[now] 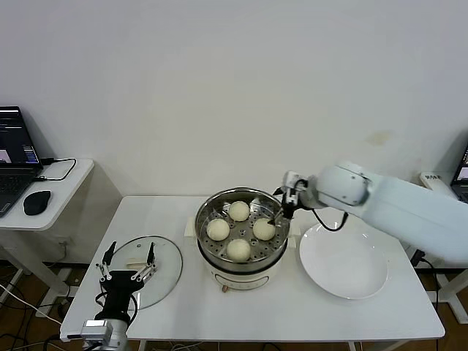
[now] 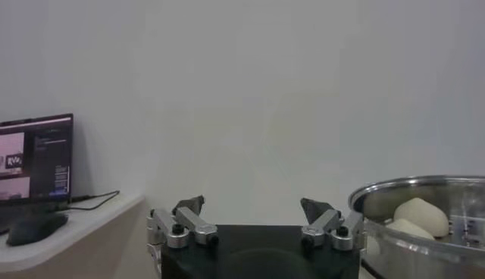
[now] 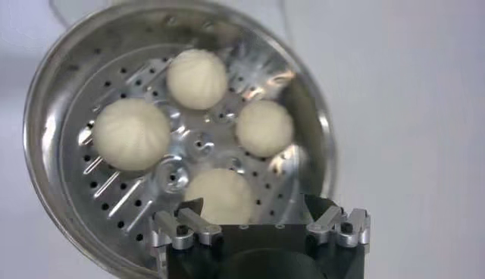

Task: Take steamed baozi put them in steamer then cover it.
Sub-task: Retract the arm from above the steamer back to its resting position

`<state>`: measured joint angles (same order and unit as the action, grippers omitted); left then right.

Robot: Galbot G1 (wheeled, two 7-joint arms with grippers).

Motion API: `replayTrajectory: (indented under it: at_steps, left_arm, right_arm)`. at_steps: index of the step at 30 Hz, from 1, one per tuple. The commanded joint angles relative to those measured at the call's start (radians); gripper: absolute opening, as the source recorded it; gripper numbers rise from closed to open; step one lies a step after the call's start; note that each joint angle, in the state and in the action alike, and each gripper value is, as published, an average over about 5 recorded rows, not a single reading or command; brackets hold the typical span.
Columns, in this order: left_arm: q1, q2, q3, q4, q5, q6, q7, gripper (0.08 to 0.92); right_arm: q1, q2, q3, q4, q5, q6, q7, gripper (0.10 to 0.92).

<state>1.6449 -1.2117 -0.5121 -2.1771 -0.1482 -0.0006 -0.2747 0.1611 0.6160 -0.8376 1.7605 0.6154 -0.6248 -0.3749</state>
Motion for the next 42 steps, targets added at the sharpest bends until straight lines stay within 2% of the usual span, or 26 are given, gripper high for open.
replayTrajectory:
  at_steps: [1, 5, 8, 11, 14, 19, 25, 31, 35, 42]
  left_arm:
    - [-0.006, -0.002, 0.006, 0.027, 0.021, -0.008, -0.005, 0.823]
    - [-0.015, -0.007, 0.022, 0.058, 0.07, -0.02, -0.018, 0.823]
    - [-0.023, -0.011, 0.032, 0.085, 0.11, -0.022, -0.029, 0.823]
    - [-0.032, -0.01, 0.034, 0.121, 0.186, -0.025, -0.044, 0.823]
    - [-0.047, -0.001, 0.023, 0.185, 0.365, -0.045, -0.068, 0.823]
    - [-0.08, 0.013, -0.05, 0.34, 0.847, -0.136, -0.092, 0.823]
    - [-0.068, 0.103, -0.105, 0.48, 1.151, -0.157, -0.083, 0.823]
    - [-0.052, 0.188, -0.102, 0.581, 1.287, -0.147, -0.058, 0.823]
    - [-0.079, 0.207, -0.09, 0.633, 1.319, -0.134, -0.061, 0.823]
    - [-0.205, 0.208, -0.054, 0.684, 1.31, -0.136, -0.067, 0.823]
  right_arm:
    - [-0.991, -0.196, 0.918, 0.195, -0.018, 0.439, 0.426, 0.822]
    - [-1.329, 0.0, 1.264, 0.168, -0.186, 0.627, 0.436, 0.823]
    - [-1.467, 0.215, 1.439, 0.137, -0.311, 0.76, 0.389, 0.823]
    - [-1.558, 0.398, 1.584, 0.118, -0.369, 0.854, 0.341, 0.822]
    - [-1.629, 0.543, 1.693, 0.115, -0.384, 0.904, 0.307, 0.823]
    - [-1.724, 0.721, 1.815, 0.116, -0.413, 0.92, 0.285, 0.823]
    - [-1.788, 0.812, 1.879, 0.114, -0.435, 0.94, 0.285, 0.823]
    - [-1.792, 0.848, 1.877, 0.098, -0.446, 0.956, 0.292, 0.822]
    - [-1.787, 0.867, 1.863, 0.09, -0.454, 0.963, 0.296, 0.823]
    - [-1.795, 0.889, 1.858, 0.1, -0.461, 0.967, 0.297, 0.822]
